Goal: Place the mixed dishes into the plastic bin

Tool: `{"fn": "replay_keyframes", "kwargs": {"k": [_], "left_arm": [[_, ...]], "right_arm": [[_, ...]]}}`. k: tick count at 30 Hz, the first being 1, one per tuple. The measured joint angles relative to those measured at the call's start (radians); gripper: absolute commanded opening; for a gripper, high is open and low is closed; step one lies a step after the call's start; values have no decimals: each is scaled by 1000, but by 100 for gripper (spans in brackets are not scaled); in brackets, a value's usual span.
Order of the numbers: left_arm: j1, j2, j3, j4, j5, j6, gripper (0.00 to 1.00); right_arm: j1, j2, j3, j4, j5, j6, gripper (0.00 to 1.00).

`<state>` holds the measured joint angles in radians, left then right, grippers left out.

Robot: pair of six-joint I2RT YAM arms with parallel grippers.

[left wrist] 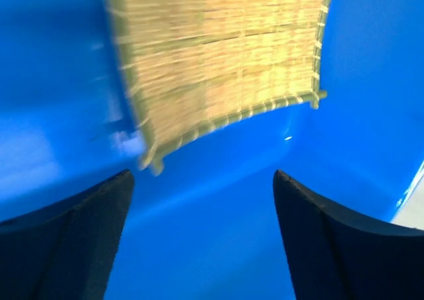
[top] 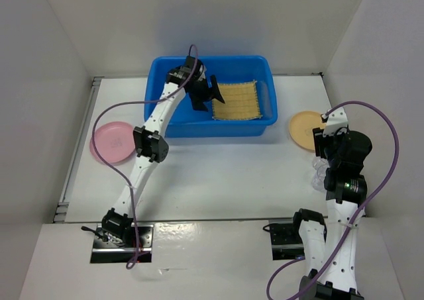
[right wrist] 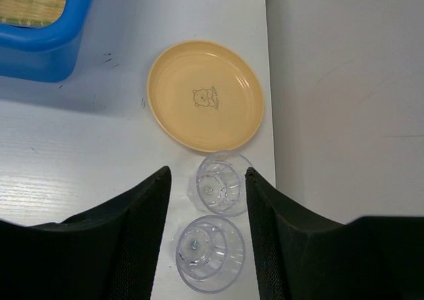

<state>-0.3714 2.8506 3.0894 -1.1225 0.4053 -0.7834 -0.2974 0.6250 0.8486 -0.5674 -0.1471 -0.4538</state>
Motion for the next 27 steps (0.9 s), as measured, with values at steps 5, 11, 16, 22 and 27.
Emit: {"fn": "replay_keyframes", "kwargs": {"k": [5,11,16,22,27], "left_arm": [[5,-211,-8,-121,-228,114,99],[35,-764,-329,-118,-600,181,100],[221,-1271,-999,84,-745,178,100],[529,-1564,-1718,262,-659,177,100],[665,-1531,-1903,354,-560,142,100]], "right_arm": [[0,-2,0,0,-3,0,56],[0,-9,0,-1,-12,-3,60],[0,-10,0,-2,-23,-5,61],[0,-10,0,-2,-44,-16,69],[0,-29,0,-4,-69,-34,73]]}}
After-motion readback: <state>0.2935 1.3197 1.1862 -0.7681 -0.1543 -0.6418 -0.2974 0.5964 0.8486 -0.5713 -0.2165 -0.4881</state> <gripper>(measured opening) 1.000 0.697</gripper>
